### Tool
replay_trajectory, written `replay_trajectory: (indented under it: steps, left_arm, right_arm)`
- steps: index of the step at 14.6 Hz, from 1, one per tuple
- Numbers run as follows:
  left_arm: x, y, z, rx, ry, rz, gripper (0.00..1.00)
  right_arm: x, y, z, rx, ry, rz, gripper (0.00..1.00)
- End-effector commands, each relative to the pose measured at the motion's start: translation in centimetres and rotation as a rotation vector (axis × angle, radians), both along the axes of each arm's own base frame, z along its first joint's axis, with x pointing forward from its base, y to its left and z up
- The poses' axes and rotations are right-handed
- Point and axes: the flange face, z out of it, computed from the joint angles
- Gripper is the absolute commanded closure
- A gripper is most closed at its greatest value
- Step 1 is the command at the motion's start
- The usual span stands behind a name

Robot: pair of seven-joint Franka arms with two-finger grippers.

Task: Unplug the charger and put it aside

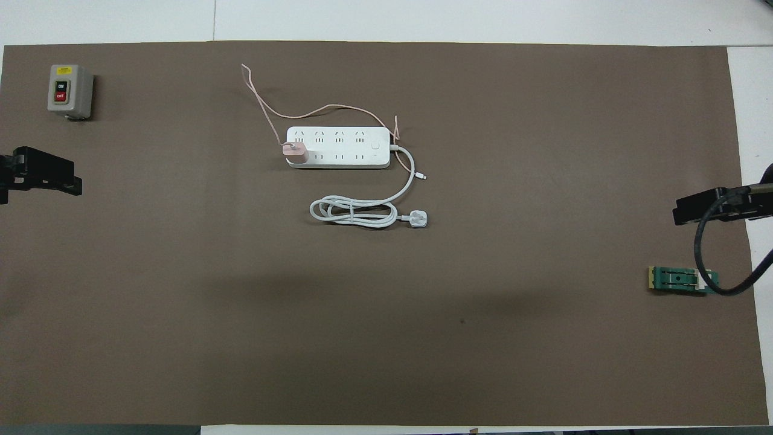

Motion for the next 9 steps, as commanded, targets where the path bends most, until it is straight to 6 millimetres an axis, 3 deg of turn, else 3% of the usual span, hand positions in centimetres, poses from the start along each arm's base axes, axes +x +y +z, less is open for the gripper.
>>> replay_trajectory:
  steps: [1,9]
  left_arm:
    - [-0.22,0.09,-0.24,0.011,-0.010,-0.015,0.00]
    - [-0.53,-0.33,-0.75,0.012,-0.002,-0.019,0.00]
  right_arm:
    - [-0.35,-0.35,0.38,0.008,-0.007,-0.002,0.00]
    - [-0.37,-0.48,0.30,0.009,-0.004,-0.007,0.00]
